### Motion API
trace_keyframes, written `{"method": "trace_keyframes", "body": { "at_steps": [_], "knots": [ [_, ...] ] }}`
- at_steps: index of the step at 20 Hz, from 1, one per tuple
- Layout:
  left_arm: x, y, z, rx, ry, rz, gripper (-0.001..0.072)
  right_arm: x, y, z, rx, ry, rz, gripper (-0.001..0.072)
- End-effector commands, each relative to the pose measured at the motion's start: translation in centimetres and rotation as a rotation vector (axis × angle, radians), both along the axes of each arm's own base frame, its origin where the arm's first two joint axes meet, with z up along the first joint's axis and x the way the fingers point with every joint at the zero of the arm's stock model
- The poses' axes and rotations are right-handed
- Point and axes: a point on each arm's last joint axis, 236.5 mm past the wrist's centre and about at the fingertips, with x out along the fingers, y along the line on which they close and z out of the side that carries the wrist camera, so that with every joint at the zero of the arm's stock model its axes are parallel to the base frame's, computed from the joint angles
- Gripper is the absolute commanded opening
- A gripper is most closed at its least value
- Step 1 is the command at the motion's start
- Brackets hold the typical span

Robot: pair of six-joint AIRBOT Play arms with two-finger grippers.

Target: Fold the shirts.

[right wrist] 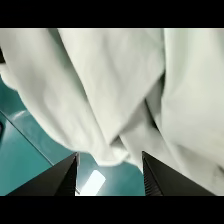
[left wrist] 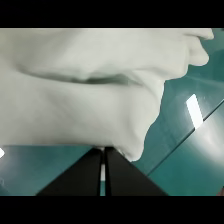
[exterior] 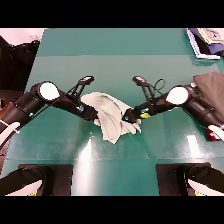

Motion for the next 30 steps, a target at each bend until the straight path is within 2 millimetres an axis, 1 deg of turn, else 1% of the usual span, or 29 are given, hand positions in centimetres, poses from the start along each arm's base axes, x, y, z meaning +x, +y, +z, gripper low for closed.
{"method": "trace_keyframes", "body": {
  "at_steps": [1,4,5,6,7,8,9,10,11,12,13,14,15,16,18,19,21,22,23,25,27,28,30],
  "knots": [
    [-0.3,0.2,-0.1,0.014,0.009,-0.012,0.0023,1.0,2.6,-1.9,0.025,0.05,-0.012,0.0461],
    [-0.4,0.2,-0.1,0.014,0.009,-0.012,0.0023,1.2,2.7,-3.4,0.007,0.081,-0.014,0.0446],
    [-0.4,0.2,-0.1,0.014,0.009,-0.012,0.0023,1.3,2.7,-3.5,0.005,0.081,-0.015,0.0378],
    [-0.4,0.3,-0.1,0.014,0.009,-0.012,0.0023,1.5,2.7,-3.4,0.007,0.07,-0.016,0.0218],
    [-0.4,0.2,-0.1,0.014,0.009,-0.012,0.0023,1.9,2.8,-3.2,0.013,0.048,-0.024,0.0092],
    [-0.4,0.3,0.0,0.014,0.009,-0.012,0.0023,2.3,2.8,-2.7,0.022,0.016,-0.018,0.0017],
    [-0.5,0.4,-0.1,0.022,0.011,-0.019,0.0023,2.9,2.7,-1.7,0.036,-0.028,-0.021,0.0016],
    [-0.5,1.0,0.0,0.056,0.004,-0.039,0.0023,3.6,2.2,-0.3,0.054,-0.066,-0.04,0.0014],
    [-0.4,2.0,0.5,0.109,-0.016,-0.067,0.0023,4.4,1.3,1.7,0.079,-0.112,-0.072,0.0012],
    [0.0,3.1,1.3,0.164,-0.041,-0.083,0.0023,5.3,0.0,3.9,0.103,-0.161,-0.109,0.0012],
    [0.7,4.4,2.8,0.224,-0.073,-0.091,0.0023,6.1,-1.8,6.7,0.131,-0.222,-0.156,0.0012],
    [1.5,5.4,5.0,0.266,-0.133,-0.094,0.0023,6.7,-3.6,9.4,0.156,-0.283,-0.203,0.0012],
    [2.5,5.8,7.5,0.274,-0.206,-0.084,0.0023,7.0,-5.7,12.4,0.181,-0.355,-0.253,0.0012],
    [3.4,6.0,10.5,0.264,-0.291,-0.066,0.0023,7.0,-7.7,15.0,0.2,-0.422,-0.3,0.0012],
    [4.6,6.0,17.7,0.203,-0.478,-0.022,0.0023,6.2,-11.0,20.1,0.222,-0.543,-0.365,0.0012],
    [4.7,5.9,21.0,0.164,-0.557,-0.003,0.0023,5.6,-12.4,22.6,0.227,-0.6,-0.387,0.0012],
    [4.4,6.1,27.0,0.098,-0.7,0.032,0.0023,4.4,-14.0,27.4,0.241,-0.713,-0.412,0.0012],
    [4.1,6.4,29.5,0.077,-0.757,0.045,0.0023,3.8,-14.6,29.5,0.246,-0.766,-0.421,0.0012],
    [3.8,6.8,31.5,0.066,-0.806,0.059,0.0023,3.0,-15.1,31.7,0.25,-0.817,-0.427,0.0012],
    [3.1,8.1,34.8,0.067,-0.885,0.089,0.0023,1.4,-16.1,35.0,0.243,-0.898,-0.436,0.0012],
    [2.0,9.1,37.4,0.06,-0.938,0.106,0.0023,0.0,-17.0,37.0,0.211,-0.942,-0.44,0.0012],
    [1.4,9.5,38.7,0.051,-0.97,0.117,0.0023,-0.7,-17.4,37.7,0.189,-0.952,-0.44,0.0012],
    [0.6,10.4,40.8,0.039,-1.027,0.144,0.0023,-1.3,-18.4,37.8,0.133,-0.931,-0.446,0.0012]
  ]
}}
